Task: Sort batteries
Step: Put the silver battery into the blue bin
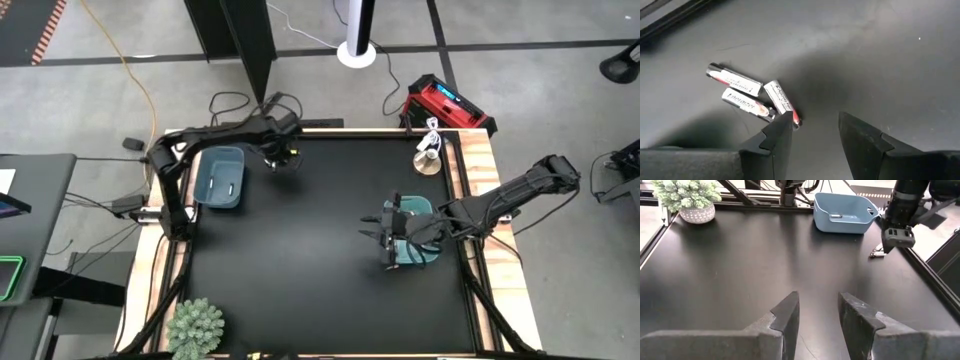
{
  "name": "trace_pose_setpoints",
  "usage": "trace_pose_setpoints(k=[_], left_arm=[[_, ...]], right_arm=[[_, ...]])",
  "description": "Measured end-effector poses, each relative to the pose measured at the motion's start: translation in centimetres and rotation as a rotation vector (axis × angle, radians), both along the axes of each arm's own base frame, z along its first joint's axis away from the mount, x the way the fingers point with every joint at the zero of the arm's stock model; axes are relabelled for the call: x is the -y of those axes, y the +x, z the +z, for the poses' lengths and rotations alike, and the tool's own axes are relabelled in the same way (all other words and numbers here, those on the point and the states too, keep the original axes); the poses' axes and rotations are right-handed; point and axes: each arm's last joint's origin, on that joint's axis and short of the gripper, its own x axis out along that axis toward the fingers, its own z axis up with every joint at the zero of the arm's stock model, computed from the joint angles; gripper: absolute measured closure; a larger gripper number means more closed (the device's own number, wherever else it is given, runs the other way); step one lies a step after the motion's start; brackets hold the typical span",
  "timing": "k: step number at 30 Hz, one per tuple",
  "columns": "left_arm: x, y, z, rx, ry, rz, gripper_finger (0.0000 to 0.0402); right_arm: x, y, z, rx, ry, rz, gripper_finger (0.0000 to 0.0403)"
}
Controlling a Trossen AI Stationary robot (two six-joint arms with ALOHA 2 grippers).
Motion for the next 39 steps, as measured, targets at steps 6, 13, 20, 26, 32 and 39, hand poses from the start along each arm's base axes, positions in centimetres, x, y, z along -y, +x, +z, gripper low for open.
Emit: trace_pose_setpoints(k=[6, 13, 20, 26, 32, 39], left_arm=[[-0.7, -0.5, -0.1, 0.004, -0.015, 0.040, 0.0249], [-1.3, -1.2, -0.5, -0.003, -0.049, 0.077, 0.0249], [-1.9, -1.1, -2.1, -0.021, -0.097, 0.093, 0.0249], [-2.0, -0.8, -2.8, -0.015, -0.107, 0.091, 0.0249], [-2.2, -0.7, -3.6, -0.030, -0.121, 0.092, 0.0249], [-2.3, -0.5, -4.3, -0.041, -0.122, 0.084, 0.0249]], right_arm=[[0.0, 0.0, 0.0, -0.006, -0.013, 0.005, 0.0253], [0.0, 0.0, 0.0, -0.007, -0.013, 0.005, 0.0253], [0.0, 0.0, 0.0, -0.007, -0.013, 0.005, 0.0253], [0.0, 0.0, 0.0, -0.007, -0.013, 0.005, 0.0253], [0.0, 0.0, -0.1, -0.009, -0.013, 0.005, 0.0253], [0.0, 0.0, -0.1, -0.009, -0.013, 0.005, 0.0253]])
